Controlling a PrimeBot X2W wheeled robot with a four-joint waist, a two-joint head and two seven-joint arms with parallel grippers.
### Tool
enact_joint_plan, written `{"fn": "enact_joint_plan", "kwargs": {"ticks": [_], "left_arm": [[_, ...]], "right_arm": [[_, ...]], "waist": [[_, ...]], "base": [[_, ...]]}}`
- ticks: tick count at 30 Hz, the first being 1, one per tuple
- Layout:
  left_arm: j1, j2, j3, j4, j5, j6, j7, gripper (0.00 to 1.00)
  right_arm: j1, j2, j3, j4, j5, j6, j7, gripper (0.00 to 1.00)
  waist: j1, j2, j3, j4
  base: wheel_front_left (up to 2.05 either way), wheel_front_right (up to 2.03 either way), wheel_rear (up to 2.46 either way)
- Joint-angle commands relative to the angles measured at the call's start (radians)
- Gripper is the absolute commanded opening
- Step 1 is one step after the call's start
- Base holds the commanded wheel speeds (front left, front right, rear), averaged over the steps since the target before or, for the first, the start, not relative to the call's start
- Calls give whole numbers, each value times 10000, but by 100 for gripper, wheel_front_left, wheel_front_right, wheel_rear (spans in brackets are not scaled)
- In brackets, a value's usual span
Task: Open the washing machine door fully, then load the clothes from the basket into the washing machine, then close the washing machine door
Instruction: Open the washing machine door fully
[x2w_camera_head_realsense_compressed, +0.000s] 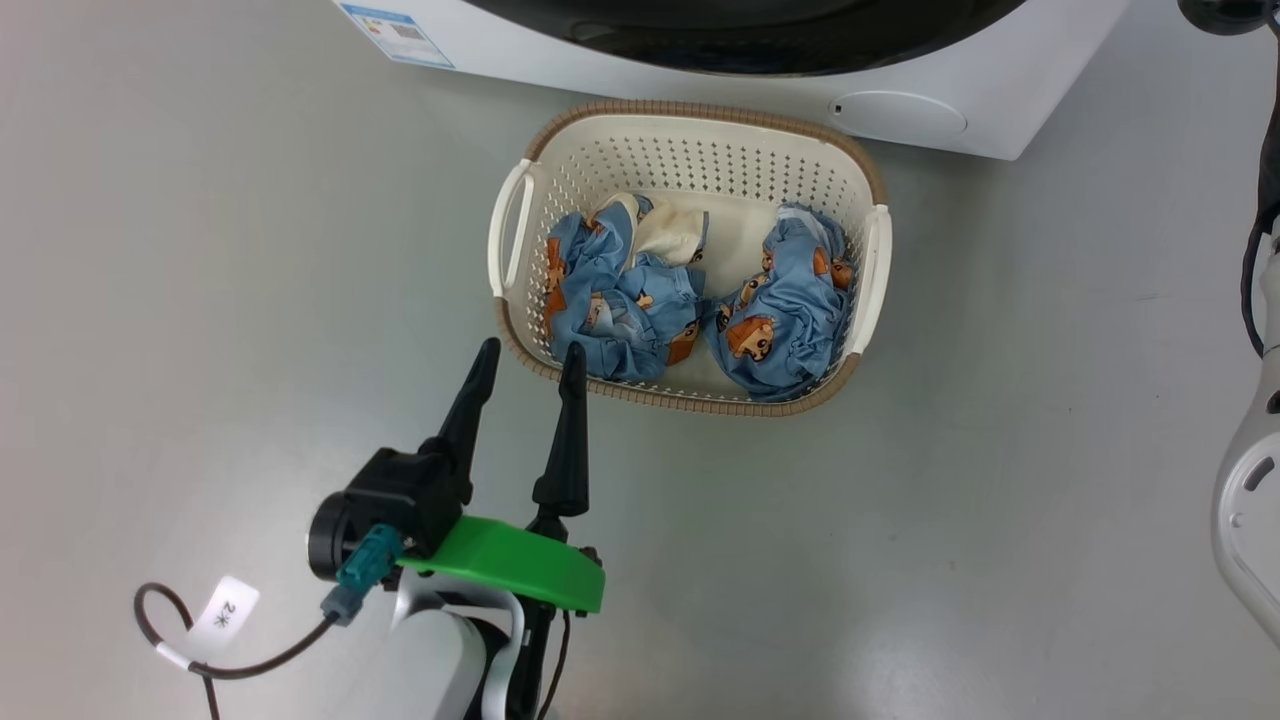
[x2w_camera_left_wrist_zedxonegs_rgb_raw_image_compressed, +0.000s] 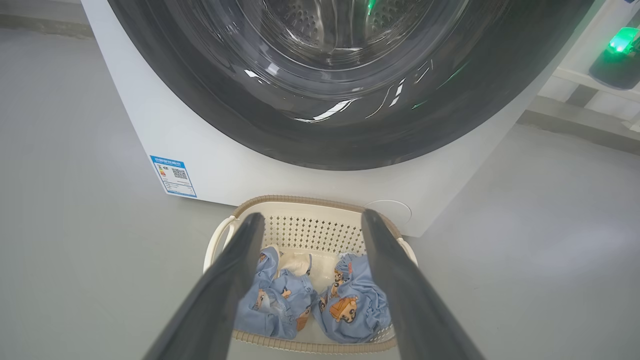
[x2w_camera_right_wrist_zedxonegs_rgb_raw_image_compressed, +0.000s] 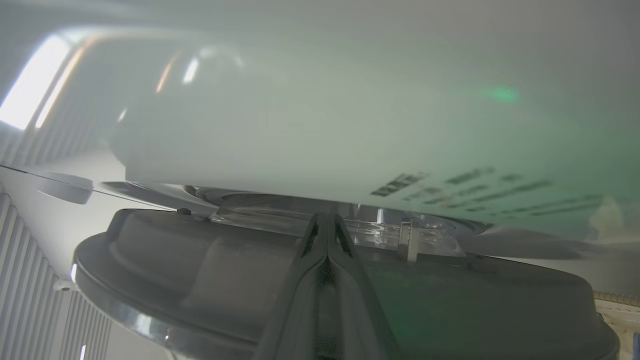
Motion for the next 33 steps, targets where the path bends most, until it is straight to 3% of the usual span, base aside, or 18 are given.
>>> {"fn": "enact_joint_plan", "kwargs": {"ticks": [1, 33], "left_arm": [[-119, 173, 294, -269, -19, 71, -65, 100], [86, 173, 337, 4, 51, -29, -65, 100]], "right_arm": [[-324, 397, 39, -157, -132, 17, 164, 0], [848, 813, -787, -115, -1208, 17, 2224, 0]], "waist": [[0, 0, -2, -8], [0, 0, -747, -119]], "base": [[0, 0, 0], [0, 0, 0]]}}
